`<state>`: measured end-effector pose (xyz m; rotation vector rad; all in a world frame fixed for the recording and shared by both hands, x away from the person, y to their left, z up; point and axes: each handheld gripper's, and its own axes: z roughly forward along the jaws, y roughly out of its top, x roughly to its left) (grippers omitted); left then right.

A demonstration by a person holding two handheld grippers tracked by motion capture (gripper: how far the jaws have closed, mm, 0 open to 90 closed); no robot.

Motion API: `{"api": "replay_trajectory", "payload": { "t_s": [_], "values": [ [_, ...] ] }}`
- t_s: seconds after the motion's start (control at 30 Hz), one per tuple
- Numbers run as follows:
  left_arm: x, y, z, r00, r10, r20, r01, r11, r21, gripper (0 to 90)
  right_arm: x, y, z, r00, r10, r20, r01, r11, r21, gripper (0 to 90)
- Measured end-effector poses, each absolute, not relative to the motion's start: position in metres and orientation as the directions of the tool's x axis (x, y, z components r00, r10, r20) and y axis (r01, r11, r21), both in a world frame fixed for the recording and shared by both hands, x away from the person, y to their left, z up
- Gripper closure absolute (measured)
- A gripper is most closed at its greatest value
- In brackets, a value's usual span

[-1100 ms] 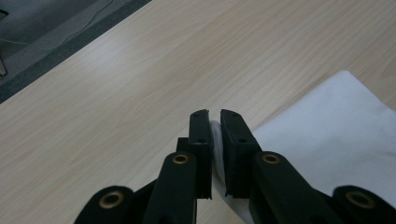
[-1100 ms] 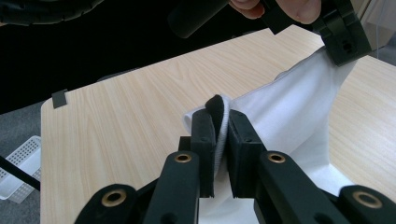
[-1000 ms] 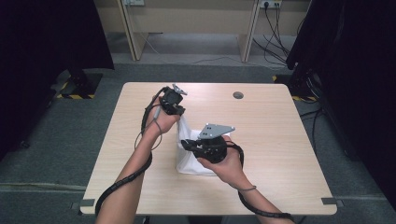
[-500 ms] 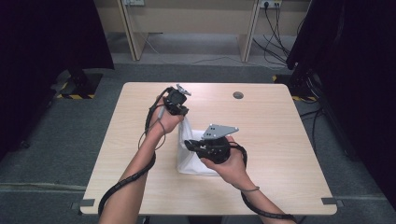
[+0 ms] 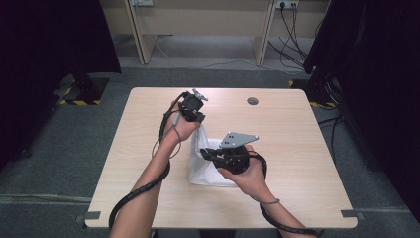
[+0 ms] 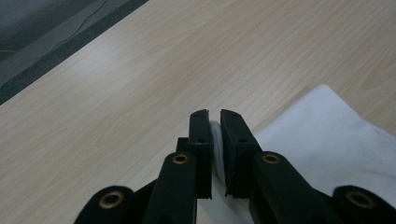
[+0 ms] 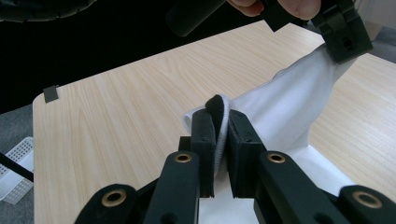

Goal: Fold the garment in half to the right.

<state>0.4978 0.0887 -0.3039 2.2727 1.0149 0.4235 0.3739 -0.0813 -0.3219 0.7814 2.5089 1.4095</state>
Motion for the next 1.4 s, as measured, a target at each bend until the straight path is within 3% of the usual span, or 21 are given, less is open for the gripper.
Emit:
{"api": "replay_trajectory", "payload": {
  "t_s": [1.4],
  "values": [
    [0.499,0.056,-0.308,0.690,0.723,0.036,0.540,-0.547,0.640,82.6,0.371,-0.110,-0.329,-0.831,0.542,0.127,0.392,0.407,0.825,82.9]
  ]
}}
